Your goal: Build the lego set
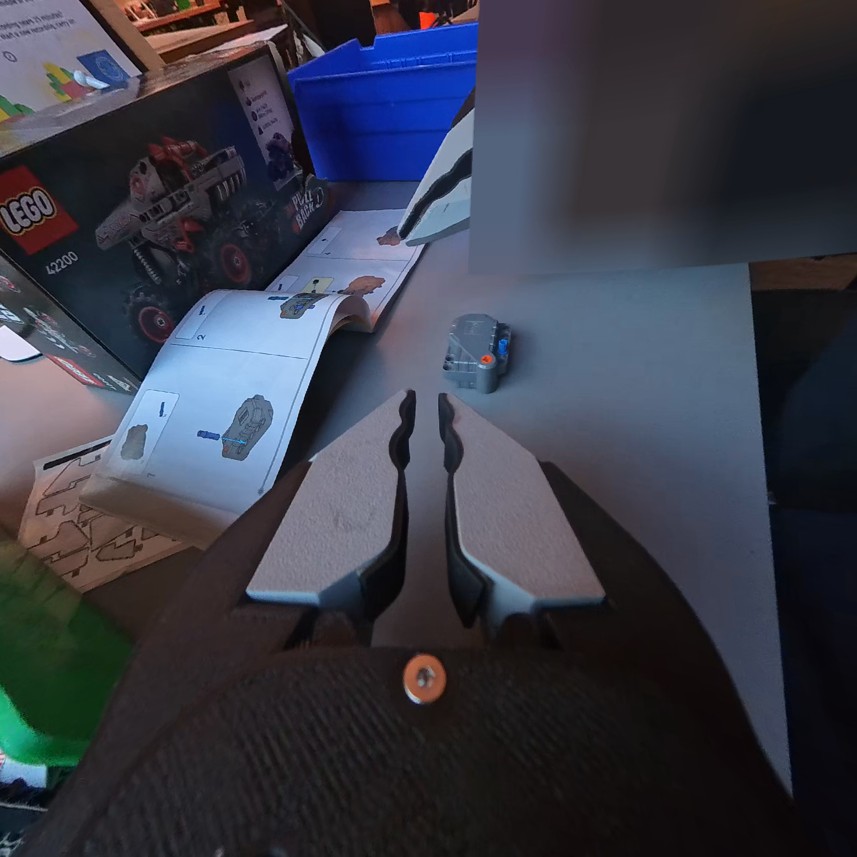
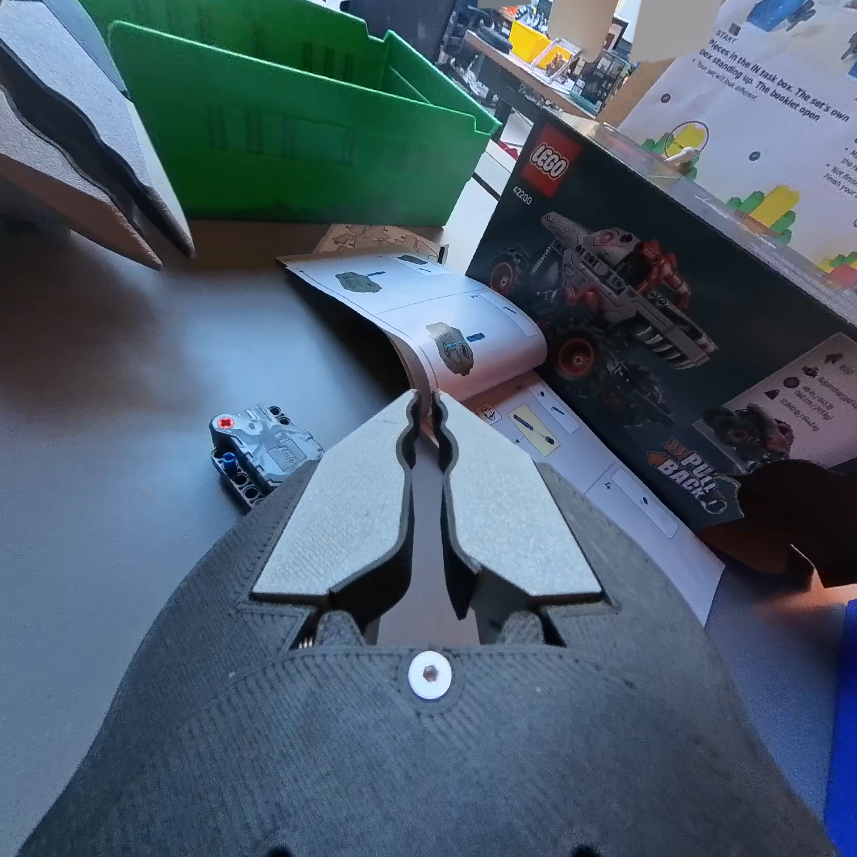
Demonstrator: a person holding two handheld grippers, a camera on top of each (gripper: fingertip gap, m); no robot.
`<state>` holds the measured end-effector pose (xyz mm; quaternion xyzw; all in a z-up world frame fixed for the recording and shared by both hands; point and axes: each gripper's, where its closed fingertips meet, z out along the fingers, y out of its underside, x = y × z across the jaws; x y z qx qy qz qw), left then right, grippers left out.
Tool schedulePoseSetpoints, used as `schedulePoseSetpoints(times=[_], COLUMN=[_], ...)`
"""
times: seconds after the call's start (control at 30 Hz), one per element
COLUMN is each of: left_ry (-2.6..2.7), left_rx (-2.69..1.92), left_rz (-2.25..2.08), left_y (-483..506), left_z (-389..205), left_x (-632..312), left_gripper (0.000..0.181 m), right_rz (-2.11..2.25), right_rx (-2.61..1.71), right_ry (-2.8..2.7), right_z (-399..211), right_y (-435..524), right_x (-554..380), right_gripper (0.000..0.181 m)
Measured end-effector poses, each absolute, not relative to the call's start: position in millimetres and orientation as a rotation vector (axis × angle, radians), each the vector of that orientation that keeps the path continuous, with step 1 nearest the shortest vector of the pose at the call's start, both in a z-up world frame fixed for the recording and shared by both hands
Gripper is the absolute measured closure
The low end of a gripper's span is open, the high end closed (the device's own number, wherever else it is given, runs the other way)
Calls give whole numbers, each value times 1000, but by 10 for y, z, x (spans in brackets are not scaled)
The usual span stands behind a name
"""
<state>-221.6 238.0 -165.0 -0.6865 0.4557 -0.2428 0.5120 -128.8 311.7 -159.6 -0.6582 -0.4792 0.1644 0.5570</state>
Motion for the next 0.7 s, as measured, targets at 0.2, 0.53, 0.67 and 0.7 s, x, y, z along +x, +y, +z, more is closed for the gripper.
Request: schedulePoseSetpoints(times=[0.2, 0.53, 0.67, 0.7], left_ry=[1106, 1124, 1103, 1105], left_rx=[-1648, -1637, -1639, -1640], left_rz=[-585, -555, -570, -564], left_y=[2369, 2373, 2390, 2393], left_z=[-1653, -1652, -1626, -1633], left_x=[-2210, -2226, -2241, -2244], left_gripper=[175, 175, 175, 175], right_rz=[401, 391, 376, 381], right_rx=[-1563, -1573, -1589, -1593], right_ry=[-1134, -1184, -1189, -1185], right_z=[-1619, -1708, -1756, -1757], right_y=[3121, 3115, 3145, 3149], right_x=[-1299, -1347, -1325, -1323], right_gripper=[181, 181, 181, 181])
